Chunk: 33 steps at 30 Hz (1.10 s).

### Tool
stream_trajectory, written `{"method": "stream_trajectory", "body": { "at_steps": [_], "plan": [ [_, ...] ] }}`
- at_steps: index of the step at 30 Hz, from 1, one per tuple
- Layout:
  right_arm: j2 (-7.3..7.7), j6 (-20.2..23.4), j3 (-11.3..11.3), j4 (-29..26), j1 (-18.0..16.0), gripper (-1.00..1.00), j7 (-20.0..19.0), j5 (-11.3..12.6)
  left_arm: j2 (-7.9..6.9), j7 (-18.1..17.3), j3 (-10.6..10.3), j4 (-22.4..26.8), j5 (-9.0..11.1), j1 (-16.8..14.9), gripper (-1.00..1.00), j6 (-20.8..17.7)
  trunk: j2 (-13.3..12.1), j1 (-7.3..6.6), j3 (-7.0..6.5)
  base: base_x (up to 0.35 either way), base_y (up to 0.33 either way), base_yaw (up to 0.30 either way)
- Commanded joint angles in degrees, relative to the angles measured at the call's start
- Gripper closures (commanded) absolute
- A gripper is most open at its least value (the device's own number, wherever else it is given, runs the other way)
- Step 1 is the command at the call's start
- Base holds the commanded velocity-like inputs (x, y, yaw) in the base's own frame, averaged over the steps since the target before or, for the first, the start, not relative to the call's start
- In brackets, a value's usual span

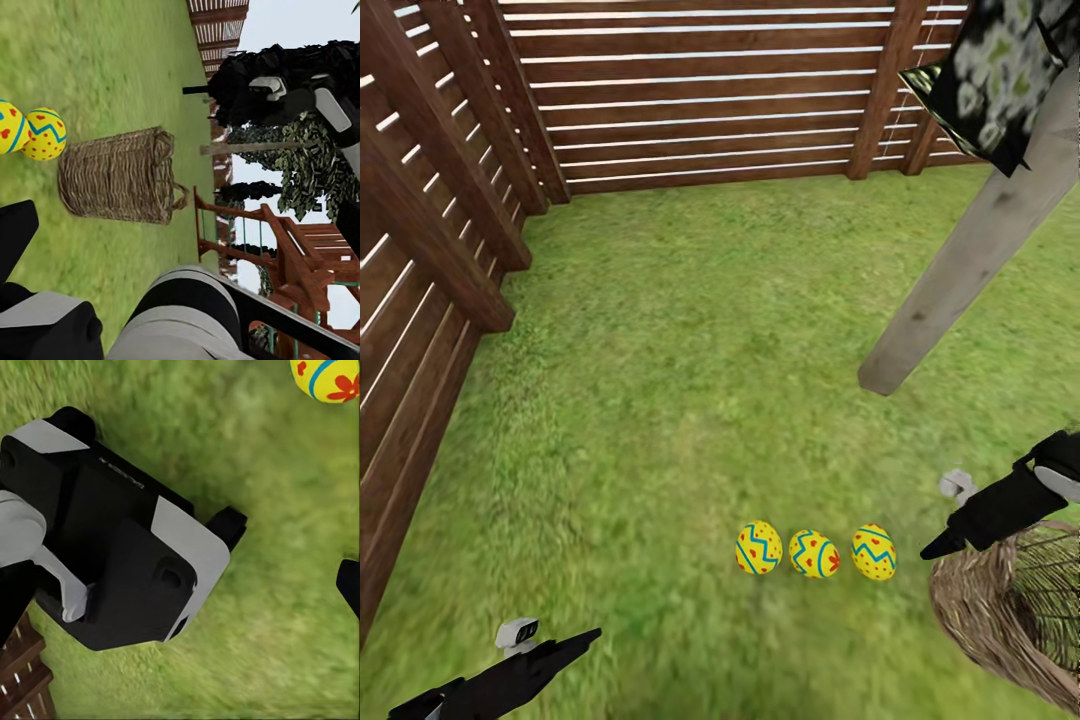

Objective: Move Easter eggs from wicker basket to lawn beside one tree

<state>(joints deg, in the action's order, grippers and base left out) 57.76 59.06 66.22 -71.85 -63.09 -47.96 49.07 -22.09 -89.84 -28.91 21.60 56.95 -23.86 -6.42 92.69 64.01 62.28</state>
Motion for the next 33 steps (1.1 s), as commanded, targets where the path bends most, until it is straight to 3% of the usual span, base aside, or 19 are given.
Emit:
{"method": "stream_trajectory", "body": {
  "at_steps": [1, 4, 7, 9, 12, 13, 17, 22, 28, 33],
  "plan": [
    [-0.38, 0.1, 1.6, 0.2, -0.2, -1.00, 0.0, 0.0, -0.06, -0.2, -0.4, 0.0, 0.4, 0.0, -1.00, -0.6, -0.4, -0.23, -0.15, 0.000, 0.000, 0.000],
    [-2.18, 0.0, 4.8, 0.4, -0.2, -1.00, 1.2, 0.1, -0.02, -0.2, -0.4, 0.0, 0.4, 0.0, -1.00, -0.6, -1.6, -0.89, -0.69, 0.000, 0.000, 0.000],
    [-5.59, -0.2, 9.5, 1.3, -0.2, -1.00, 4.1, 0.7, -0.01, -0.2, -0.4, 0.0, 0.4, 0.0, -1.00, -0.6, -2.8, -1.54, -1.23, 0.000, 0.000, 0.000],
    [-8.96, -0.3, 12.5, 3.2, -0.2, -1.00, 5.9, 1.6, -0.02, -0.2, -0.4, 0.0, 0.4, 0.0, -1.00, -0.6, -3.6, -1.98, -1.58, 0.000, 0.000, 0.000],
    [-14.39, -2.0, 14.9, 9.1, -0.2, -1.00, 7.2, 4.0, 0.01, -0.2, -0.4, 0.0, 0.4, 0.0, -1.00, -0.6, -4.8, -2.64, -2.12, 0.000, 0.000, 0.000],
    [-15.27, -2.7, 15.1, 10.5, -0.2, -1.00, 7.4, 4.4, 0.02, -0.2, -0.4, 0.0, 0.4, 0.0, -1.00, -0.6, -5.2, -2.86, -2.30, 0.000, 0.000, 0.000],
    [-22.17, -11.2, 15.9, 23.8, 0.2, -1.00, 8.8, 7.2, 0.02, -0.2, -0.4, 0.0, 0.4, 0.0, -1.00, -0.6, -6.8, -3.74, -3.02, 0.000, 0.000, 0.000],
    [-28.01, -18.8, 16.0, 36.5, 1.3, -1.00, 11.0, 10.8, 0.03, -0.2, -0.4, 0.0, 0.4, 0.0, -1.00, -0.6, -8.8, -4.84, -3.92, 0.000, 0.000, 0.000],
    [-33.58, -30.8, 16.0, 47.5, 3.6, -1.00, 15.7, 12.0, 0.03, -0.2, -0.4, 0.0, 0.4, 0.0, -1.00, -0.6, -11.2, -6.16, -5.00, 0.000, 0.000, 0.000],
    [-37.64, -34.0, 16.0, 53.2, 6.3, -1.00, 19.6, 11.9, 0.03, -0.2, -0.4, 0.0, 0.4, 0.0, -1.00, -0.6, -13.2, -7.26, -5.89, 0.000, 0.000, 0.000]
  ]
}}
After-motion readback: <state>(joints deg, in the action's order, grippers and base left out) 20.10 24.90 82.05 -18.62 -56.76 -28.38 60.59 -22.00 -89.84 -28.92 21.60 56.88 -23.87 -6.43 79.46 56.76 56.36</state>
